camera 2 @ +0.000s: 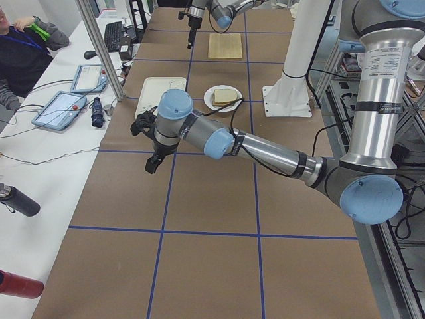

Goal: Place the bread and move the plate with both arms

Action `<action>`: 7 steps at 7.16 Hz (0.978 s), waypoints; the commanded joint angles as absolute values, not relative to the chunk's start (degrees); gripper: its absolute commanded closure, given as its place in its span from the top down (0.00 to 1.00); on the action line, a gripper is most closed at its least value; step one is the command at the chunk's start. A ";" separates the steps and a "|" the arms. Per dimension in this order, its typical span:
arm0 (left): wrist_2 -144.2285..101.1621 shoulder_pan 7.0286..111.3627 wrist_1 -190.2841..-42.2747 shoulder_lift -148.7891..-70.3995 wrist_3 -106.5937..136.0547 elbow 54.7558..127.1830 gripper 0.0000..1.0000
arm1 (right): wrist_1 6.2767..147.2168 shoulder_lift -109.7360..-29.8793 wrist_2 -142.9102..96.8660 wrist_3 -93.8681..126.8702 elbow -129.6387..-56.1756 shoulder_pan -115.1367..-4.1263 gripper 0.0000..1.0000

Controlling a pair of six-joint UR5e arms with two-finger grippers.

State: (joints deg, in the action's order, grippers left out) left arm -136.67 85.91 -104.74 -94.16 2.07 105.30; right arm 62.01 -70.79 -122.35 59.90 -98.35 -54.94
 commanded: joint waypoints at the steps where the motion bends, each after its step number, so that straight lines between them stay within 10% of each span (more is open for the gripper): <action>1: -136.67 80.10 -109.92 -94.75 12.60 106.61 0.99 | 73.34 -76.61 -124.01 34.40 -98.17 -63.16 1.00; 7: -131.22 53.82 -142.16 -94.66 67.01 105.82 0.99 | 78.92 -100.60 -129.20 -1.75 -97.99 -84.10 1.00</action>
State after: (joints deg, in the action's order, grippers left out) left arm -131.89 58.24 -136.08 -94.71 58.95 105.86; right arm 77.98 -95.98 -129.05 1.73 -97.86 -81.50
